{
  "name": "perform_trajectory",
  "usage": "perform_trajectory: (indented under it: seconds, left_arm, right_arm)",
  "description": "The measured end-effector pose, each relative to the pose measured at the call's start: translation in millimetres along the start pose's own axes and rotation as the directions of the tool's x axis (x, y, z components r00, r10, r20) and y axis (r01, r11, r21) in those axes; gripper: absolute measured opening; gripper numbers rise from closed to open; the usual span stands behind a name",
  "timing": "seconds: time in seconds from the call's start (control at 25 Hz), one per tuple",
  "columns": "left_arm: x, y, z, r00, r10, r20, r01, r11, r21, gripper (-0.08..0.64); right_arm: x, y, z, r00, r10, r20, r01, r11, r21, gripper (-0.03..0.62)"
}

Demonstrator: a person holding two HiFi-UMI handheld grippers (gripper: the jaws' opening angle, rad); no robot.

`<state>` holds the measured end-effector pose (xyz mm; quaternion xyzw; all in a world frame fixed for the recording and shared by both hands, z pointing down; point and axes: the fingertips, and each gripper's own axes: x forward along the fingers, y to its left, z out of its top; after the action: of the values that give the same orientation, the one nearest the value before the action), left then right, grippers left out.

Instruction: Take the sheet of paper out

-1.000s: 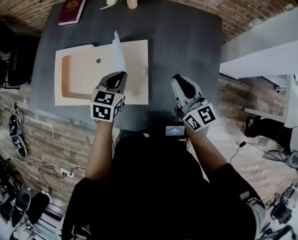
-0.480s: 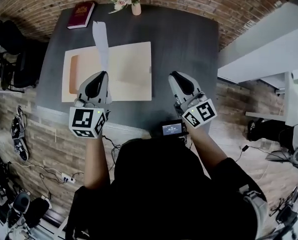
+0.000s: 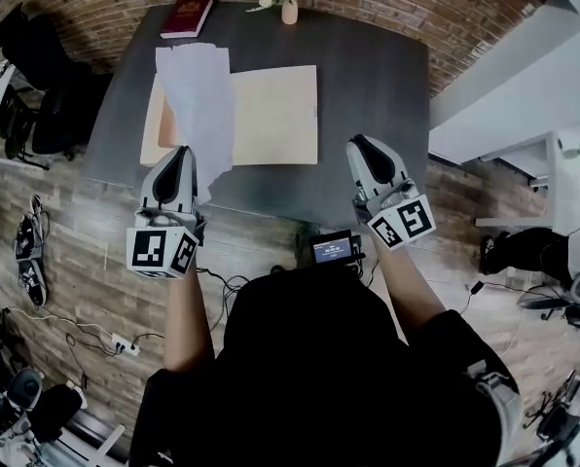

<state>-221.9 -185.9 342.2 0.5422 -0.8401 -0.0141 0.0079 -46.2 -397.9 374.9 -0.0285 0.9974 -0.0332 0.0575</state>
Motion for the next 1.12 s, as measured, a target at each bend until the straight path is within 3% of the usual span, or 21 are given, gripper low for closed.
perform_trajectory:
  seconds: [0.44, 0.68, 1.12]
  left_arm:
    - [-143.9, 9.4, -36.5, 0.997, 0.077, 0.006, -0.076, 0.992, -0.104, -0.006]
    - [-197.4, -6.9, -60.2, 0.992, 0.125, -0.022, -0.127, 0.976, -0.175, -0.006]
    - [-274.7, -62.0, -82.2, 0.975, 0.194, -0.103, -0.211, 0.96, -0.183, -0.006]
  right_arm:
    - [-70.5, 105.4, -6.7, 0.999, 0.027, -0.043, -0.029, 0.999, -0.036, 0.049]
    - [-105.1, 126.9, -8.9, 0.997, 0.045, -0.058, -0.046, 0.999, -0.022, 0.049]
    - [-185.9, 160.2, -4.2, 0.994, 0.095, -0.05, -0.096, 0.995, -0.001, 0.049]
